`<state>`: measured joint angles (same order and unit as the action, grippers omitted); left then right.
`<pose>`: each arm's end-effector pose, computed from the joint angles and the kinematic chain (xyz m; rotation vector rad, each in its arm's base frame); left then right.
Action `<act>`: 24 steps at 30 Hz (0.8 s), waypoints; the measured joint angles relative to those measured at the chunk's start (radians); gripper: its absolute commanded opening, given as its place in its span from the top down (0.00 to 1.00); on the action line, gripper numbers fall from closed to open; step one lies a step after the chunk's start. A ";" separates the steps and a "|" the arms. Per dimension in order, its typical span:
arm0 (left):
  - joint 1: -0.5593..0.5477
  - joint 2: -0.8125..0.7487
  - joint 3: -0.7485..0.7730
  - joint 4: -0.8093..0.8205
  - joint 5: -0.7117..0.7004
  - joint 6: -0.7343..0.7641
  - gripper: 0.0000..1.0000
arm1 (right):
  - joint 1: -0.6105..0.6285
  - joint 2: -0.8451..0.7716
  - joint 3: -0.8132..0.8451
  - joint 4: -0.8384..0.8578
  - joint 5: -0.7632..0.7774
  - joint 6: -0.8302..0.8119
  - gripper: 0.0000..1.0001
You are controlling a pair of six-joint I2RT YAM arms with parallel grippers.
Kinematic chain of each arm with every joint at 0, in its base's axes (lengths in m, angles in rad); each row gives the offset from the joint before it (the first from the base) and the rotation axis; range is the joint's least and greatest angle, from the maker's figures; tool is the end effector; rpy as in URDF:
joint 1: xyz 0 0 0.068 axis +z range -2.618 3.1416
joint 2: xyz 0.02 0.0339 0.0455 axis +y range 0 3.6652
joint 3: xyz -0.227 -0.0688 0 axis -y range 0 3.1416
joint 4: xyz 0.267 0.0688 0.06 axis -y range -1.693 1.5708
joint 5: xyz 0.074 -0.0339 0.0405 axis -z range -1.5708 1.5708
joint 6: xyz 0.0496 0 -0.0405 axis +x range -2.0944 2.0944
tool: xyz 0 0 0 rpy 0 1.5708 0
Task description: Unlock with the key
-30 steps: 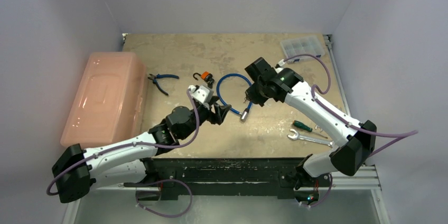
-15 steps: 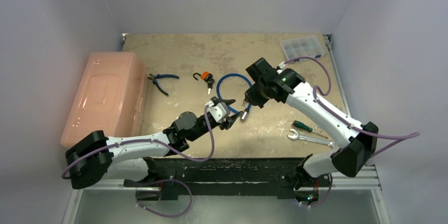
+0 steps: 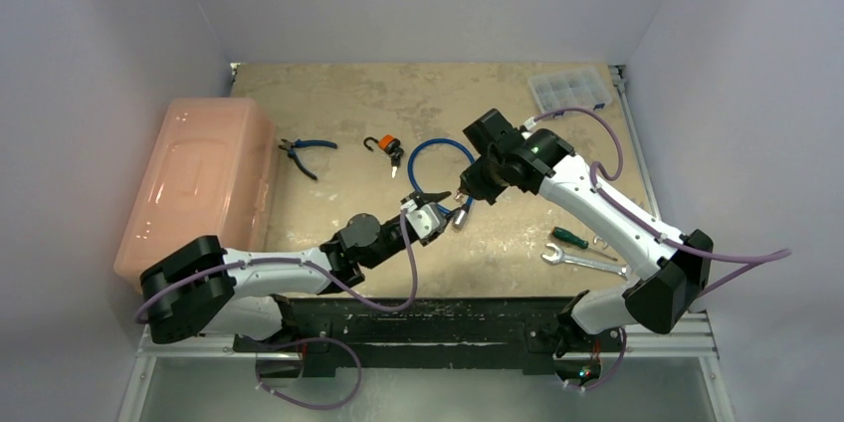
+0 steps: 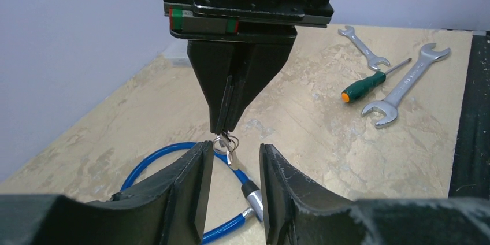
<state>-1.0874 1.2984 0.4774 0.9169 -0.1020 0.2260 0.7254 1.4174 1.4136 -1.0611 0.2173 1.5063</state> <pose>0.1474 -0.2700 0.1894 0.8513 1.2428 -0.6215 0.2404 0.1989 0.2897 1.0920 2.4543 0.4948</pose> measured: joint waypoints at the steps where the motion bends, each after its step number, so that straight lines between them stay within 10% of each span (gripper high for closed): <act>1: 0.000 0.002 0.000 0.007 -0.004 0.003 0.63 | 0.000 0.000 0.000 0.000 0.000 0.000 1.00; 24: -0.013 0.111 0.055 0.046 -0.084 0.055 1.00 | -0.006 0.000 -0.015 0.009 -0.026 -0.019 1.00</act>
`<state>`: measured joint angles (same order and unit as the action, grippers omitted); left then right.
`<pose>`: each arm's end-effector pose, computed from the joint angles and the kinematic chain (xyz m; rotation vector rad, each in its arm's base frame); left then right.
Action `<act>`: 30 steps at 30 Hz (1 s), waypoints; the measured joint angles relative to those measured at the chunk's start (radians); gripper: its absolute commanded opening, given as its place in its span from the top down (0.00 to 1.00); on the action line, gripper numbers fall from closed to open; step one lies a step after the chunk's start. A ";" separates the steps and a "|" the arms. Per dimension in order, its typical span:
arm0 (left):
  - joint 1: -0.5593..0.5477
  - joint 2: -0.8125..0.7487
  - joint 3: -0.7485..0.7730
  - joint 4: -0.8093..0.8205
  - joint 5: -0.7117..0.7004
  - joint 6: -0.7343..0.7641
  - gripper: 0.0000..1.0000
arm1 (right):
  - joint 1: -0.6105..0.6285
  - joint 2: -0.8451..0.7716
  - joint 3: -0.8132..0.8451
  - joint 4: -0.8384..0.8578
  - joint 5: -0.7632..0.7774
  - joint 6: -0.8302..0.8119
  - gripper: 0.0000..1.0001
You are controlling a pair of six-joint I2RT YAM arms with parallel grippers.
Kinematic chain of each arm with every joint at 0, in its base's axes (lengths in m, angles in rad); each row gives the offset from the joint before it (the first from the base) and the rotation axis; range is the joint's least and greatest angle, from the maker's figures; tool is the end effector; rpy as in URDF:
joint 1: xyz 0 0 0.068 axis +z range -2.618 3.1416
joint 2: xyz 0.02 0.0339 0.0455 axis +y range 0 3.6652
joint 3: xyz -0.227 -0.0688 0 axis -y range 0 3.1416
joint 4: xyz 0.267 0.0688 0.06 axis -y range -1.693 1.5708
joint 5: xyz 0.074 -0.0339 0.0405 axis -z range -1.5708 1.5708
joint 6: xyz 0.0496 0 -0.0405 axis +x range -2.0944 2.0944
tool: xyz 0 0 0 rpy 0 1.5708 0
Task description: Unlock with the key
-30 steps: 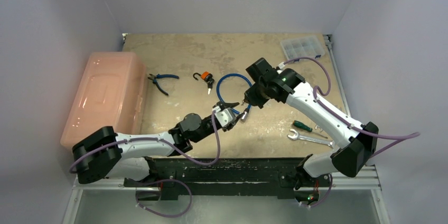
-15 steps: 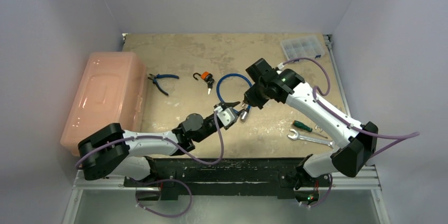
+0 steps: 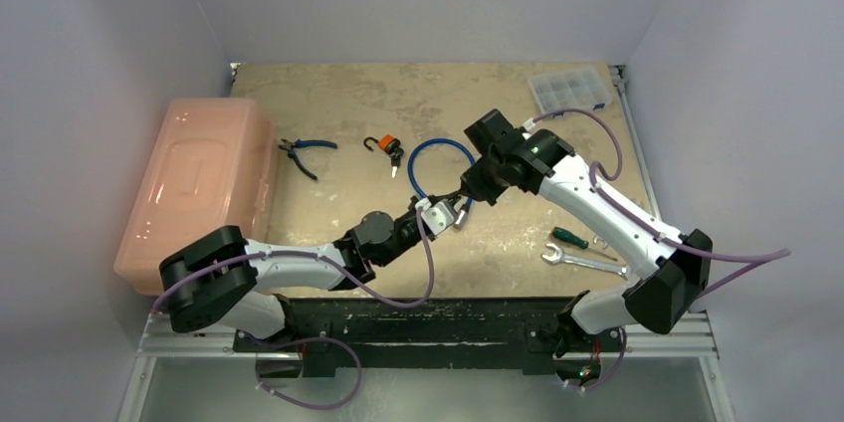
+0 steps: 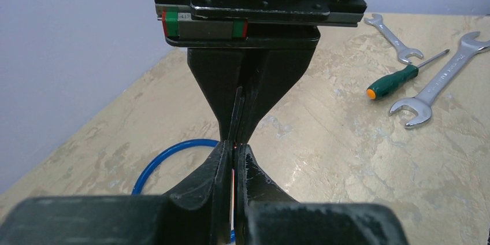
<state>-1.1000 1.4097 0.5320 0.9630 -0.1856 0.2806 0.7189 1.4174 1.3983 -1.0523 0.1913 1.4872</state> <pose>0.1545 -0.2834 0.1810 0.8387 1.2546 -0.5232 0.2411 0.1985 0.2850 1.0754 2.4837 0.4989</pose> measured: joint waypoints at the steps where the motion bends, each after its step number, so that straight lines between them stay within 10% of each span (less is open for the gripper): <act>1: -0.001 0.000 0.000 0.000 -0.003 0.000 1.00 | 0.000 0.000 -0.001 0.001 0.000 0.000 1.00; 6: -0.001 -0.004 0.000 -0.009 -0.011 -0.001 1.00 | 0.000 -0.018 -0.033 0.044 -0.004 -0.013 1.00; 12: -0.002 -0.058 -0.001 -0.053 -0.006 -0.014 1.00 | 0.000 -0.111 -0.126 0.170 -0.027 -0.070 0.05; 30: -0.002 -0.293 0.153 -0.566 0.127 -0.163 1.00 | 0.001 -0.460 -0.354 0.676 0.082 -0.764 0.01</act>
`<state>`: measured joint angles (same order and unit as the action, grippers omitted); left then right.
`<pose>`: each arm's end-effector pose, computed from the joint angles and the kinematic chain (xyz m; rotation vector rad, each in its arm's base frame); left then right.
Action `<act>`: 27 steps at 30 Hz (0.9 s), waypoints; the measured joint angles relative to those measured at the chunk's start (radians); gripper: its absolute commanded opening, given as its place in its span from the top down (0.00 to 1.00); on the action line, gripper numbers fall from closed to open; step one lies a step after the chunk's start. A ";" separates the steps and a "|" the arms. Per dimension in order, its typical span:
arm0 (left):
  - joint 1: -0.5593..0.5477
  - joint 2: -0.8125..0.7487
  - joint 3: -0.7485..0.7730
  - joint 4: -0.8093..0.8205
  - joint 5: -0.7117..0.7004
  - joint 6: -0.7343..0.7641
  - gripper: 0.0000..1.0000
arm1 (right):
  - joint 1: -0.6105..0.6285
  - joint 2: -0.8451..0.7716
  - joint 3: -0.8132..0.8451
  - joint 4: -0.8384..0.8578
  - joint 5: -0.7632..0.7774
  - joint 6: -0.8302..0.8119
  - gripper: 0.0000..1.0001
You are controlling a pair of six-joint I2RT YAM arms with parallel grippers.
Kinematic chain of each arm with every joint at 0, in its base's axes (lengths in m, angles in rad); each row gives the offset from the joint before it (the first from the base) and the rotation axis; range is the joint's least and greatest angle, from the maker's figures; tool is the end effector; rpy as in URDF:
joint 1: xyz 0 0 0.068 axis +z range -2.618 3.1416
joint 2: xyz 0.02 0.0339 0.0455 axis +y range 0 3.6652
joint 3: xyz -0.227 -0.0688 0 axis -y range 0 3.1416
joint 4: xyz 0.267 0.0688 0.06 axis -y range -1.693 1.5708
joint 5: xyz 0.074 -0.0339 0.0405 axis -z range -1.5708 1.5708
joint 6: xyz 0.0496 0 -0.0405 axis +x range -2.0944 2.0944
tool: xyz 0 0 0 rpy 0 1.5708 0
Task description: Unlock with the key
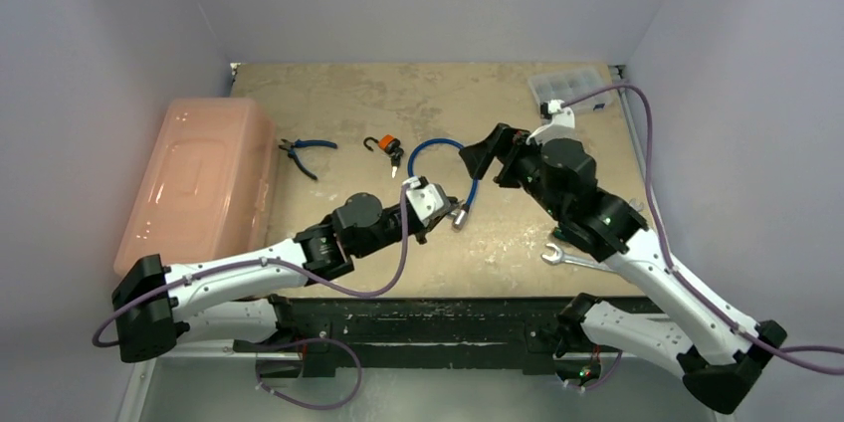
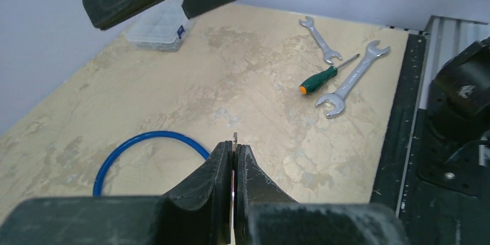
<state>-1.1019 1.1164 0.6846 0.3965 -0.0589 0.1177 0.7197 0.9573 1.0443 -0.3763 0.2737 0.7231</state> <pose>0.1433 -0.2765 0.2559 0.9078 1.3815 -0.7107 0.2095 0.1658 0.3473 0.1990 1.9062 0.7418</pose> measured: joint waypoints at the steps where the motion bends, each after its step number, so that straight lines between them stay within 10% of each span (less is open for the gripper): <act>1: 0.000 -0.004 0.021 -0.036 0.007 -0.013 1.00 | 0.000 -0.023 -0.008 0.020 -0.008 -0.045 0.01; 17: 0.000 -0.005 0.425 -0.724 0.048 -0.190 1.00 | -0.001 -0.380 -0.325 0.263 -0.429 -0.454 0.10; 27: 0.000 -0.096 0.528 -0.922 0.159 -0.212 1.00 | 0.000 -0.296 -0.337 0.464 -0.855 -0.486 0.28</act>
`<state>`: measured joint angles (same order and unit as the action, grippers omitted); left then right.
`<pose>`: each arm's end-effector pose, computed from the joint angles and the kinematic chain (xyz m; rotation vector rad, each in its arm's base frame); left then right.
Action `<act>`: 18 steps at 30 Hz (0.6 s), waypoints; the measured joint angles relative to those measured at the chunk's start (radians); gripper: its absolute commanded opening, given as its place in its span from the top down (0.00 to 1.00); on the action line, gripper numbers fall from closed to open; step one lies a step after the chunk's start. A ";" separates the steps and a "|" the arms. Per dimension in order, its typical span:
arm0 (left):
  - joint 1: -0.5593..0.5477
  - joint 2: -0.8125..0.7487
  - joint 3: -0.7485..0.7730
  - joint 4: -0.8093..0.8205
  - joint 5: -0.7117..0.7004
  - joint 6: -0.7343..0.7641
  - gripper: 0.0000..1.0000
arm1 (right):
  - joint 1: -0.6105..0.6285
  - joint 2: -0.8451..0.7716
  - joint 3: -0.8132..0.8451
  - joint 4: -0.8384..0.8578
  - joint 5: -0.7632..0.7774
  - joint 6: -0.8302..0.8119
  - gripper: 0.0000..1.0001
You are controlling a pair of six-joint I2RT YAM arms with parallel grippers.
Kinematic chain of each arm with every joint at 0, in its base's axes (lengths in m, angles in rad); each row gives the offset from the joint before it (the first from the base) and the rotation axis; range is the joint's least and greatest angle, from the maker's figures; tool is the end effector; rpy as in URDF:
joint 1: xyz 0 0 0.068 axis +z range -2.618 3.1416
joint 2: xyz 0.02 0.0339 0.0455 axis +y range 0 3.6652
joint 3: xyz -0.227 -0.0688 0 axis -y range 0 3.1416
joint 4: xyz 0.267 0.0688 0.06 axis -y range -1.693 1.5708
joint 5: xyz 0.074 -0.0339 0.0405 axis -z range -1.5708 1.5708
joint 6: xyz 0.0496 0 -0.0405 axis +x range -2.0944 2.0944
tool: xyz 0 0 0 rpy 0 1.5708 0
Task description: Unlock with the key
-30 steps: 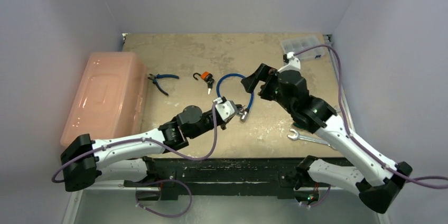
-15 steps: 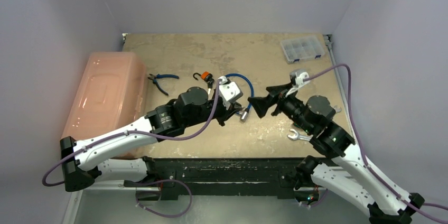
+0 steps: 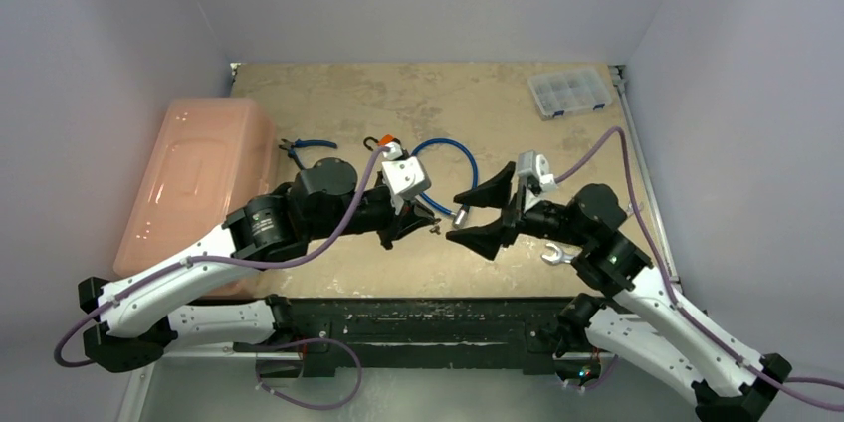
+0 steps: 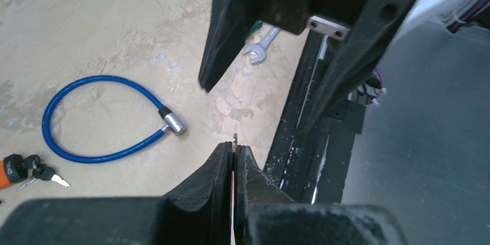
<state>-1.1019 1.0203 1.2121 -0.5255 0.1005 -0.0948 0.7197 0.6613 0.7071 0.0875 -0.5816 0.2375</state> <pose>0.1169 -0.2417 0.3764 1.0314 1.7232 -0.8880 0.1469 0.1650 0.3404 -0.8514 1.3263 1.1811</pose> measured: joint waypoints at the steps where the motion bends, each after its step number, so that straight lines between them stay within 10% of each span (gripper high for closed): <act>1: 0.000 -0.007 0.005 -0.005 0.010 -0.001 1.00 | 0.000 0.021 0.000 0.014 -0.029 0.000 0.30; 18: 0.000 -0.035 0.014 -0.023 0.108 -0.041 1.00 | 0.034 0.176 0.000 0.113 -0.205 0.005 0.52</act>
<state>-1.1019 0.9855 1.2266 -0.5480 0.2089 -0.1356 0.7532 0.8375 0.7071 0.2008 -0.7868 0.2428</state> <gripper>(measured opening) 0.035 0.505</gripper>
